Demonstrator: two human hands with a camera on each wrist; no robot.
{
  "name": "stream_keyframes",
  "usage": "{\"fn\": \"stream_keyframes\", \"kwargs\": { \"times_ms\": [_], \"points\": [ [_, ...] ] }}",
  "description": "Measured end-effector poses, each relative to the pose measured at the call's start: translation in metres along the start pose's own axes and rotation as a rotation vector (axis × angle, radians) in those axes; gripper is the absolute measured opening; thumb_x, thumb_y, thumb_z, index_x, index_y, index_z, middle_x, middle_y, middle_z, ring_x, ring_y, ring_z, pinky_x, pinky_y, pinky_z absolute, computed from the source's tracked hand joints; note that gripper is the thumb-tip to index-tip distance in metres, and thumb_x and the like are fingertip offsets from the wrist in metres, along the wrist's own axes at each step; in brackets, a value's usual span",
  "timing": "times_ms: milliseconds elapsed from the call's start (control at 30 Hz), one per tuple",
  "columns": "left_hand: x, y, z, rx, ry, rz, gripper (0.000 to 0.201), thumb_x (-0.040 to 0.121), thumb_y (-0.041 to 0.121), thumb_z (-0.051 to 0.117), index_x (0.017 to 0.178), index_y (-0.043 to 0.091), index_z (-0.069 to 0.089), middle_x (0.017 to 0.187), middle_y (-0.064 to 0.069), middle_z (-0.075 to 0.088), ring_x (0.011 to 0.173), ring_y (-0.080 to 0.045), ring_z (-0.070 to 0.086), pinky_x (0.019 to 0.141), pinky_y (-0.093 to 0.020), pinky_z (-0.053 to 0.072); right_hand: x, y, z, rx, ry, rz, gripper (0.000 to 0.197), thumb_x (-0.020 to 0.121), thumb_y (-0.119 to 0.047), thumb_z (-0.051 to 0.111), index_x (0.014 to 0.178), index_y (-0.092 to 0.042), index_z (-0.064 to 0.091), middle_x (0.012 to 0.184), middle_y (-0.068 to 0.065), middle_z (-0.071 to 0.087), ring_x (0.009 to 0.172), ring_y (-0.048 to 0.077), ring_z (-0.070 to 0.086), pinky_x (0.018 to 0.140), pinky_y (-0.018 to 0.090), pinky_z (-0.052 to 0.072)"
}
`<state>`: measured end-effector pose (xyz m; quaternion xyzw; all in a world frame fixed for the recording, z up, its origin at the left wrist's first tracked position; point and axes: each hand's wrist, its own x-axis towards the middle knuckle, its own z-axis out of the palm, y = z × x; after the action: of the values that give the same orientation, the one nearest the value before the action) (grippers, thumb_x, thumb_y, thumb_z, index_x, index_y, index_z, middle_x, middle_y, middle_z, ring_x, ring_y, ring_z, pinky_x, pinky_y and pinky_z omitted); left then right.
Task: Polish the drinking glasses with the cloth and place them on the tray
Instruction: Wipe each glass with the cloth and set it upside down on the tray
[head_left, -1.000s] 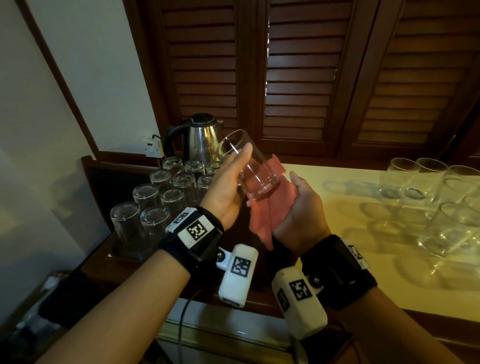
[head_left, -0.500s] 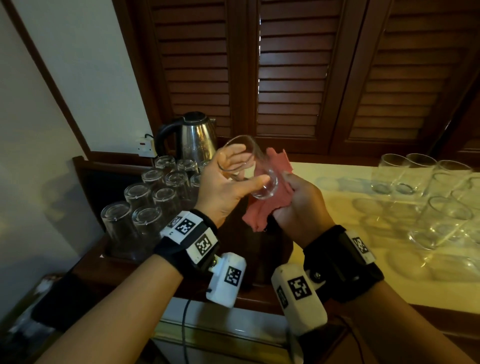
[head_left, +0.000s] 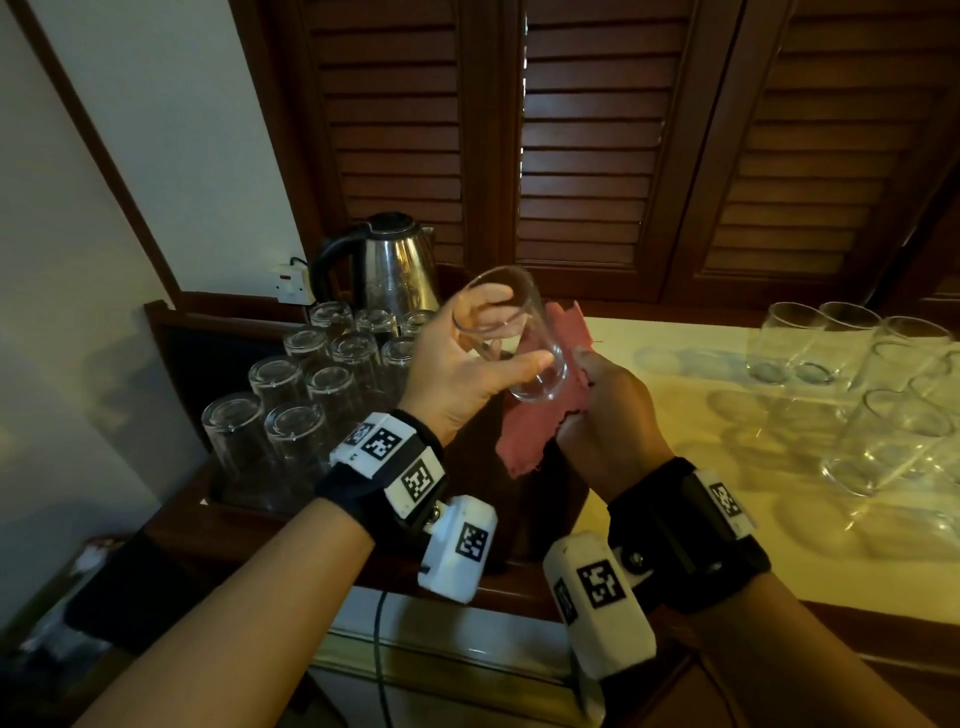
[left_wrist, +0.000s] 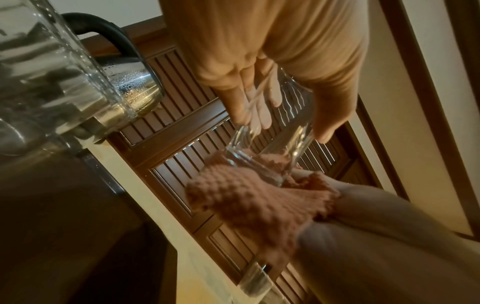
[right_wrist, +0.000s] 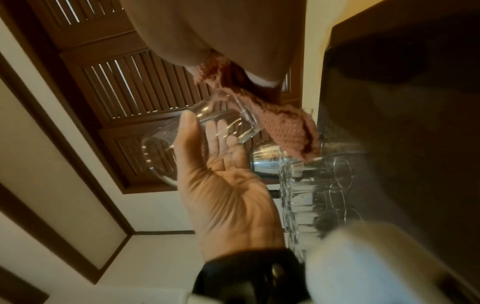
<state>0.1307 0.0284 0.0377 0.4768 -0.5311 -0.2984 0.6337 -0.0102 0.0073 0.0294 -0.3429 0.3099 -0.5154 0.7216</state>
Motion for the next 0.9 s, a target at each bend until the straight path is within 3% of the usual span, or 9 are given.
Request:
{"fn": "stream_keyframes", "kwargs": {
  "times_ms": [100,167,233,467,600,700,767,833,900],
  "points": [
    [-0.011,-0.01,0.002,-0.024,-0.045,-0.001,0.063,0.058,0.009,0.088,0.113,0.023,0.061,0.114,-0.009,0.07,0.106,-0.017,0.07,0.088,-0.028,0.056,0.001,0.0,0.0,0.002,0.002,0.015,0.04,0.105,-0.012,0.044,0.138,0.008,0.049,0.13,0.027,0.062,0.085,0.024,0.064,0.085,0.039,0.058],
    [-0.012,-0.013,-0.001,-0.008,-0.039,0.021,0.064,0.06,0.007,0.087,0.118,0.015,0.061,0.114,-0.011,0.069,0.106,-0.019,0.07,0.088,-0.027,0.056,0.001,0.006,-0.002,-0.001,-0.017,0.058,0.04,0.105,-0.014,0.042,0.139,0.006,0.051,0.117,0.021,0.068,0.095,0.034,0.068,0.089,0.043,0.057],
    [-0.009,-0.012,-0.007,0.05,-0.032,0.041,0.069,0.061,0.006,0.089,0.123,0.008,0.058,0.114,-0.01,0.069,0.106,-0.017,0.069,0.089,-0.027,0.056,-0.001,0.011,-0.004,0.014,-0.046,0.099,0.039,0.106,-0.017,0.038,0.134,0.002,0.057,0.12,0.023,0.069,0.112,0.041,0.066,0.098,0.049,0.054],
    [0.0,-0.001,-0.022,0.088,0.0,0.108,0.078,0.054,0.034,0.087,0.125,0.017,0.057,0.115,-0.002,0.066,0.108,-0.011,0.066,0.095,-0.028,0.054,-0.004,0.002,-0.007,0.024,-0.053,0.108,0.035,0.107,-0.024,0.039,0.128,-0.008,0.062,0.117,0.015,0.073,0.108,0.029,0.071,0.09,0.041,0.056],
    [0.004,0.001,-0.026,0.024,0.029,0.06,0.074,0.056,0.018,0.091,0.122,0.018,0.058,0.114,-0.009,0.064,0.102,-0.012,0.067,0.088,-0.027,0.056,0.005,0.004,-0.008,0.008,0.027,0.148,0.036,0.103,-0.028,0.047,0.132,-0.01,0.058,0.122,0.015,0.071,0.113,0.032,0.068,0.1,0.046,0.051],
    [0.005,0.005,-0.026,0.025,0.036,0.007,0.061,0.07,0.004,0.086,0.121,0.022,0.058,0.107,-0.003,0.06,0.088,-0.001,0.067,0.077,-0.019,0.054,0.009,0.002,-0.004,-0.006,0.108,0.14,0.034,0.103,-0.029,0.05,0.129,-0.008,0.056,0.118,0.014,0.071,0.108,0.03,0.068,0.089,0.043,0.054],
    [0.006,0.009,-0.029,0.081,-0.003,-0.014,0.059,0.071,0.018,0.087,0.12,0.03,0.058,0.105,-0.002,0.056,0.085,0.001,0.065,0.074,-0.021,0.055,0.01,-0.003,-0.001,-0.04,0.154,0.098,0.029,0.104,-0.03,0.05,0.126,-0.012,0.051,0.115,0.013,0.069,0.105,0.03,0.065,0.081,0.043,0.053],
    [0.006,0.013,-0.034,0.178,-0.081,-0.039,0.063,0.06,0.041,0.086,0.117,0.041,0.058,0.105,-0.004,0.057,0.093,-0.011,0.063,0.081,-0.029,0.055,0.009,-0.008,-0.002,-0.105,0.149,0.016,0.029,0.104,-0.033,0.05,0.129,-0.019,0.051,0.125,0.013,0.065,0.11,0.03,0.064,0.092,0.048,0.053],
    [0.006,0.017,-0.04,0.264,-0.18,-0.064,0.065,0.055,0.047,0.084,0.114,0.047,0.057,0.103,-0.001,0.057,0.088,-0.011,0.062,0.079,-0.03,0.054,0.001,-0.012,-0.001,-0.234,0.066,-0.205,0.026,0.105,-0.034,0.044,0.13,-0.032,0.053,0.131,0.006,0.063,0.115,0.023,0.064,0.097,0.045,0.053]
  ]
}}
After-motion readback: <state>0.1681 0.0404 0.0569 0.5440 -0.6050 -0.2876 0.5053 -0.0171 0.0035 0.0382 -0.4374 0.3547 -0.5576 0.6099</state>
